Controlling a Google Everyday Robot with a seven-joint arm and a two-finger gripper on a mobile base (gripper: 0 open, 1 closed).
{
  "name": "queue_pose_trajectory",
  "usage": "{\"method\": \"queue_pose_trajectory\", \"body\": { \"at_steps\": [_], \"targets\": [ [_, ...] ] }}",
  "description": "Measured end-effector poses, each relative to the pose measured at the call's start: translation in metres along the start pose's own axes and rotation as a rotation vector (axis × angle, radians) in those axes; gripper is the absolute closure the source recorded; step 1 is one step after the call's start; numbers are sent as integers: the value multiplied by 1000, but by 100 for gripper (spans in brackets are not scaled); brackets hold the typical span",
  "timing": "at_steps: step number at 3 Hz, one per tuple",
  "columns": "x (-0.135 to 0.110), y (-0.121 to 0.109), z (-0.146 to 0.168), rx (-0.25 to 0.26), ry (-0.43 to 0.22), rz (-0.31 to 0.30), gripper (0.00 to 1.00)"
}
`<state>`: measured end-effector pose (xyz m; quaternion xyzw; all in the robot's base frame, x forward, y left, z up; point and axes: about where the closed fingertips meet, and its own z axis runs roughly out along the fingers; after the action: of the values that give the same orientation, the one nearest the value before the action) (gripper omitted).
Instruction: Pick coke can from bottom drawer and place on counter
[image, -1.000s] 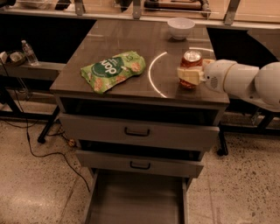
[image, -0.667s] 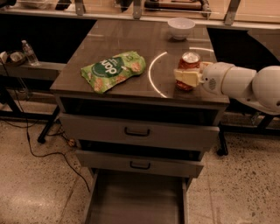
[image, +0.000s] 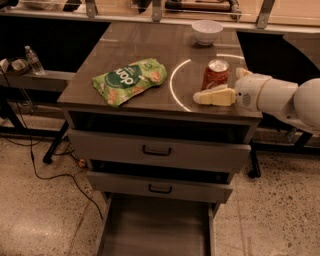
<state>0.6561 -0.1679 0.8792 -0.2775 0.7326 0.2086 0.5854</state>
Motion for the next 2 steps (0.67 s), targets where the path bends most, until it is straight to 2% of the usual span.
{"method": "queue_pose_trajectory", "body": {
  "at_steps": [1, 2],
  "targets": [
    [-18, -19, -35, 36, -30, -119, 0],
    [-53, -61, -109, 159, -119, -237, 0]
  ]
}}
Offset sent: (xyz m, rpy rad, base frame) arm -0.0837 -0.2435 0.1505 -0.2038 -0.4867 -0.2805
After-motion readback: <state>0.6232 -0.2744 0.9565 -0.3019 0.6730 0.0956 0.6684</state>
